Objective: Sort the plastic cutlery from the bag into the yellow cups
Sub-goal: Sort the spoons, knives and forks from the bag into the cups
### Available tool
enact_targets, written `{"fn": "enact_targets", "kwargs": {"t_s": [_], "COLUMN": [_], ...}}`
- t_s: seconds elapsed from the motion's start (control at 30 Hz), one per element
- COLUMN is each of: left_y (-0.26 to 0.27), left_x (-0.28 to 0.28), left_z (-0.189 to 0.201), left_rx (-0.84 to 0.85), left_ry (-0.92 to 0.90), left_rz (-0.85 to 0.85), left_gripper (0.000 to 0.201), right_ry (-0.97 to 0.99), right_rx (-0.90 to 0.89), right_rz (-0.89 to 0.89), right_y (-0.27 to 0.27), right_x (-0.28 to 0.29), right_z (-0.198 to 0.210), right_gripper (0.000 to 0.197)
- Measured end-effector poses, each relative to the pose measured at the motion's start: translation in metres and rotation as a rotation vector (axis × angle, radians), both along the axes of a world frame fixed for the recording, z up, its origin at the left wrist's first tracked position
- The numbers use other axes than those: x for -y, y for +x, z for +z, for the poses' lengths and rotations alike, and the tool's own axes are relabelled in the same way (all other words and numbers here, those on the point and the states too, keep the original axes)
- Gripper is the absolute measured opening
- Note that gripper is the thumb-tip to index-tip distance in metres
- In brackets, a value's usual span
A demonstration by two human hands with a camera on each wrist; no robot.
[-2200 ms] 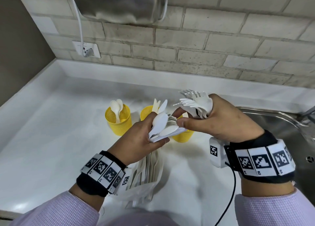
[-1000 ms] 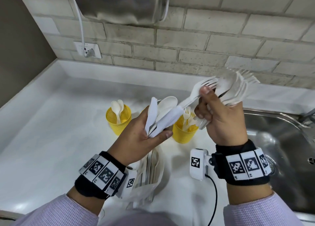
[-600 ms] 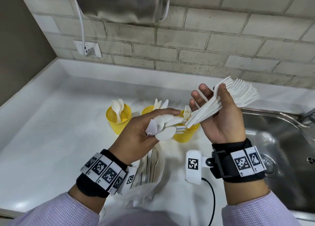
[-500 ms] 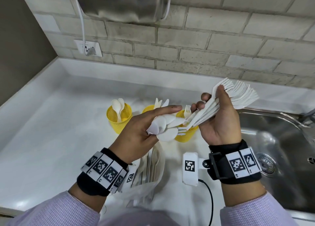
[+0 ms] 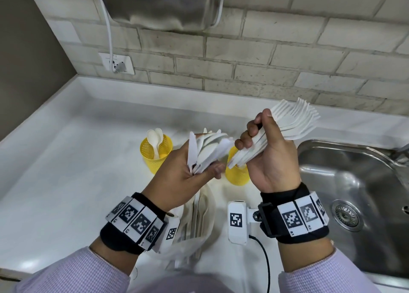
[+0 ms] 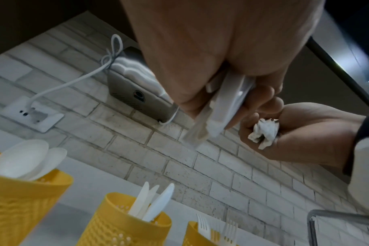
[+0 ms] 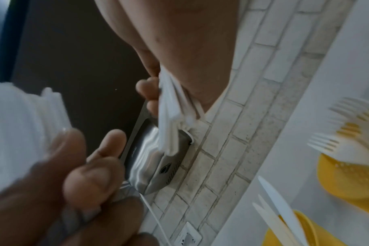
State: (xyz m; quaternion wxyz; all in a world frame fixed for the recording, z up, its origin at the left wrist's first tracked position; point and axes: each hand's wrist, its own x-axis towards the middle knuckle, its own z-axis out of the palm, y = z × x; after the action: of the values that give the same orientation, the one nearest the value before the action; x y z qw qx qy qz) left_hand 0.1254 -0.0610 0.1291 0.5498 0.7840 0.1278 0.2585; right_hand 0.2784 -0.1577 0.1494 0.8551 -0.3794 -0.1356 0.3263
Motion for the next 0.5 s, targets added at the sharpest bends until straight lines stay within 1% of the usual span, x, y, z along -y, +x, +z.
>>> {"fn": "enact_targets", "kwargs": {"t_s": [0.1, 0.2, 0.23, 0.3, 0.37, 0.4, 0.43, 0.5], "left_y": [-0.002, -0.002, -0.001, -0.001, 0.0, 0.001, 0.002, 0.005], "left_x": [-0.001, -0.001, -0.001, -0.002, -0.006, -0.007, -0.007, -0.005], "left_z": [0.001, 0.0, 0.0, -0.003, -0.009, -0.012, -0.015, -0.017], "left_rx": [-0.021, -0.037, -0.047, -0.085, -0.128, -0.147, -0.157, -0.159], "left_ry": [-0.104, -0.173, -0.19, -0.235, -0.278, -0.325, -0.402, -0.594], "left_rz": [0.01, -0.022, -0.031, -0.032, -0.025, -0.007, 0.019, 0.064], "left_gripper": [0.032, 0.02, 0.018, 0.021, 0.029, 0.032, 0.032, 0.027], "right_ry": [-0.035, -0.078, -0.089, -0.098, -0.066, -0.038, -0.022, -0.063], "right_rx": [0.164, 0.326, 0.366, 0.432, 0.473, 0.495, 0.527, 0.63], "right_rz": [-0.069, -0.121, -0.133, -0.148, -0.168, -0.175, -0.19, -0.234], "right_y": [-0.008, -0.013, -0.013, -0.014, -0.015, -0.016, -0.017, -0.021], "right_x": [0.001, 0.003, 0.004, 0.006, 0.006, 0.005, 0.004, 0.001], "right_z": [0.004, 0.007, 0.009, 0.012, 0.018, 0.019, 0.021, 0.022], "right_gripper": [0.027, 0.025, 0.025, 0.026, 0.021, 0.019, 0.022, 0.034]}}
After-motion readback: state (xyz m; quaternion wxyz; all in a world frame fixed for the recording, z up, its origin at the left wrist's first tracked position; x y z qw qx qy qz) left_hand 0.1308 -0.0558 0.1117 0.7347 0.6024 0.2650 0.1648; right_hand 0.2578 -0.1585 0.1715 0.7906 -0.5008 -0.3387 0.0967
